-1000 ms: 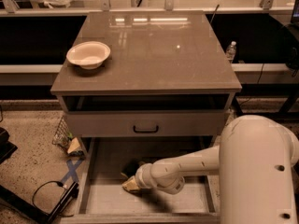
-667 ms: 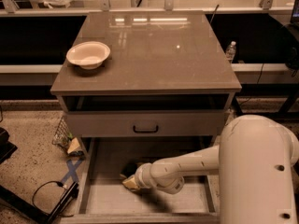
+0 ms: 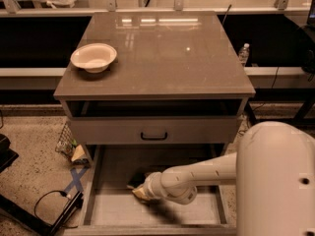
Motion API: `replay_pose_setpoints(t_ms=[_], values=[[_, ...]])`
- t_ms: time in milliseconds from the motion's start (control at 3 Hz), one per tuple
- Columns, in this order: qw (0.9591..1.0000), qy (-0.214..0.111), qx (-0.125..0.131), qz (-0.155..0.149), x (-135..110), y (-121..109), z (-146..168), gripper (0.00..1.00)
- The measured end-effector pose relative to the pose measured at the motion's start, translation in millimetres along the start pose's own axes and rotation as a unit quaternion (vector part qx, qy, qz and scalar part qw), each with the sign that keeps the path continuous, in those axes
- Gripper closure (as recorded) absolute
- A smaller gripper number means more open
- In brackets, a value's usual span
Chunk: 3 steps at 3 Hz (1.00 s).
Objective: Pick sponge from middle drawer and place on counter
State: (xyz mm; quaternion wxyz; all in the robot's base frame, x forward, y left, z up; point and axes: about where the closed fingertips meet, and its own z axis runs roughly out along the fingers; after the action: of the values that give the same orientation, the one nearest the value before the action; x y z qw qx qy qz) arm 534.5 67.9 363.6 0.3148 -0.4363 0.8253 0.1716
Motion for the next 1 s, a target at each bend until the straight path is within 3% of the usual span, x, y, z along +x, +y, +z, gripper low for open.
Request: replay_pose_setpoints(t_ms=[333, 667, 1000], values=[[0.9997, 0.004, -0.011, -0.023, -5.8, 7.1, -43.8, 1.00], [0.9965, 0.039, -0.039, -0.063, 7.2, 23.4, -103.1, 1.00], [0.9912, 0.068, -0.055, -0.099, 14.2, 22.4, -173.2, 1.00]])
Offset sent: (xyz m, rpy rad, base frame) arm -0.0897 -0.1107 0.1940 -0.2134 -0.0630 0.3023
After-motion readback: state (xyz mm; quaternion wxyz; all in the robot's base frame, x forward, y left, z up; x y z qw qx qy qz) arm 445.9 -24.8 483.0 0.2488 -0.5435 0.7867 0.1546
